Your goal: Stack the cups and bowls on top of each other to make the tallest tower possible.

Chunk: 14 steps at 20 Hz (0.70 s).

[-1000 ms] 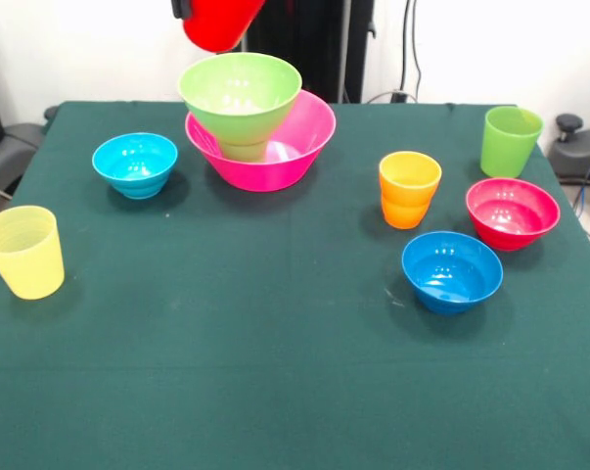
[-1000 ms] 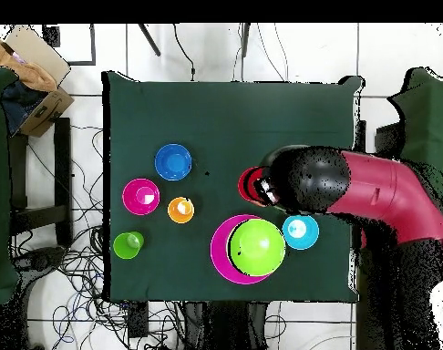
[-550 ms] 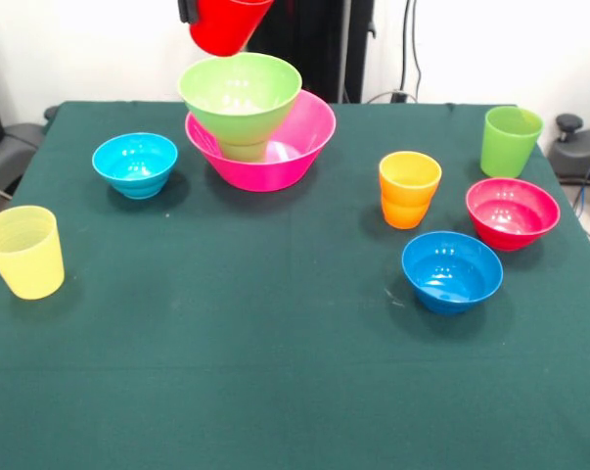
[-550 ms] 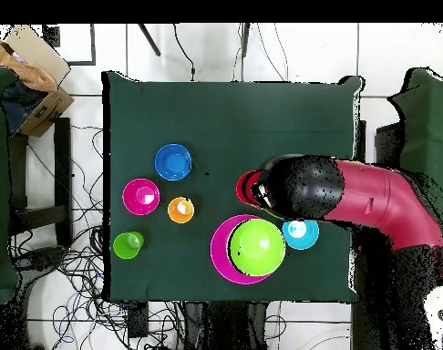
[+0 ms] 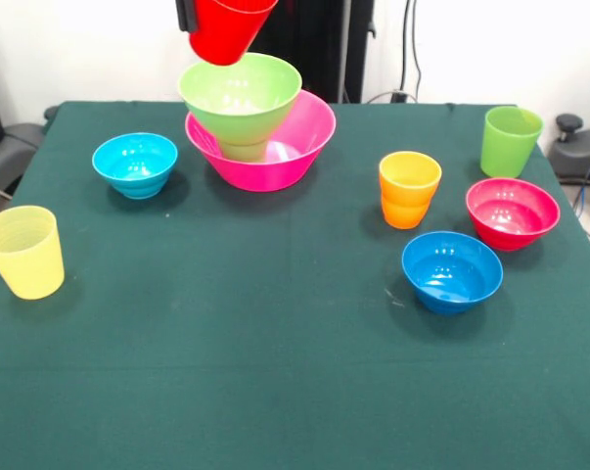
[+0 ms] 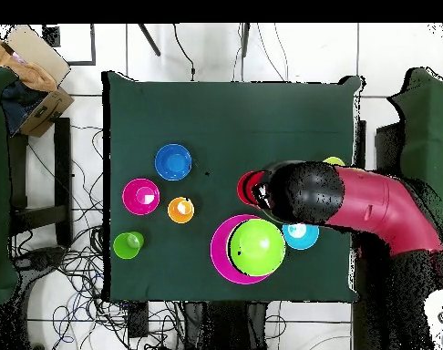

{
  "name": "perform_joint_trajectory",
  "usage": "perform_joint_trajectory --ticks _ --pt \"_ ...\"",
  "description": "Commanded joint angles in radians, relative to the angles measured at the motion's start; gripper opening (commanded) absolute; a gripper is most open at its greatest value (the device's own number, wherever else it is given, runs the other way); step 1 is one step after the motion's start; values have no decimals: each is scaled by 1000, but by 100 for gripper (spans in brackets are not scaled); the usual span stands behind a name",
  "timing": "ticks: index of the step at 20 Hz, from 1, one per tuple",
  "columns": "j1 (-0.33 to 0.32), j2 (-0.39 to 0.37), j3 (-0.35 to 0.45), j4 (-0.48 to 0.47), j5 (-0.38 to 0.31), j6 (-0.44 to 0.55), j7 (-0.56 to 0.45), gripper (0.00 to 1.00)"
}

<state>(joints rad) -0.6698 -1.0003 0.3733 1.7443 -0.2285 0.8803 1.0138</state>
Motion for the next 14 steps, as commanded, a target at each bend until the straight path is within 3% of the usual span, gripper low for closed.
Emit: perform_joint_trajectory --ticks 1,14 --pt "-1 74 -7 90 12 -70 132 0" --pt "-43 115 21 132 37 -151 97 0"
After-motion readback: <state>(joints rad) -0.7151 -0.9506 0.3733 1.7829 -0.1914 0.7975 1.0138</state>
